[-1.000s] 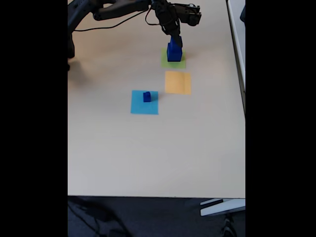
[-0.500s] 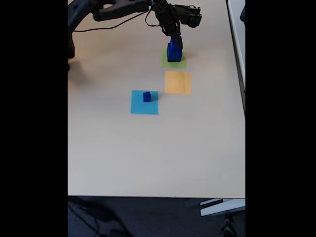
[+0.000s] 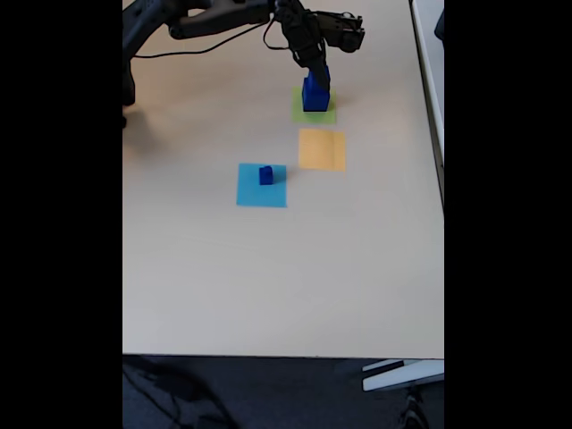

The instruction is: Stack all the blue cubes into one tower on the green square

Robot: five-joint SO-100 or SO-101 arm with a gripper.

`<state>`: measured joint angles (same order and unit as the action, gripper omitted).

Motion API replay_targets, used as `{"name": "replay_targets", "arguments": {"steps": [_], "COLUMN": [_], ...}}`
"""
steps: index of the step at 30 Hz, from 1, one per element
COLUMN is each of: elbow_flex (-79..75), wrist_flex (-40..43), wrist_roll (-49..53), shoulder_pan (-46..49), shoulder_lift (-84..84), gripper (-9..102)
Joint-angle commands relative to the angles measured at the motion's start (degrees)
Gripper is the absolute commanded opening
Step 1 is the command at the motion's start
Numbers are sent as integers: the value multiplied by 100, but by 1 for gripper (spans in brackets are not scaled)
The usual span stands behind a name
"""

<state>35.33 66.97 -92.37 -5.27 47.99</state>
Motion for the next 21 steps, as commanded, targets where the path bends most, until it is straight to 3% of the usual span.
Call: {"name": "replay_targets", "arguments": {"steps": [1,21], "elbow_flex": [-149,-62], "wrist_flex": [18,9], "wrist_roll": [53,70], "shoulder_pan": [62,88], "shoulder_lift": [149,193], "gripper": [28,28]}}
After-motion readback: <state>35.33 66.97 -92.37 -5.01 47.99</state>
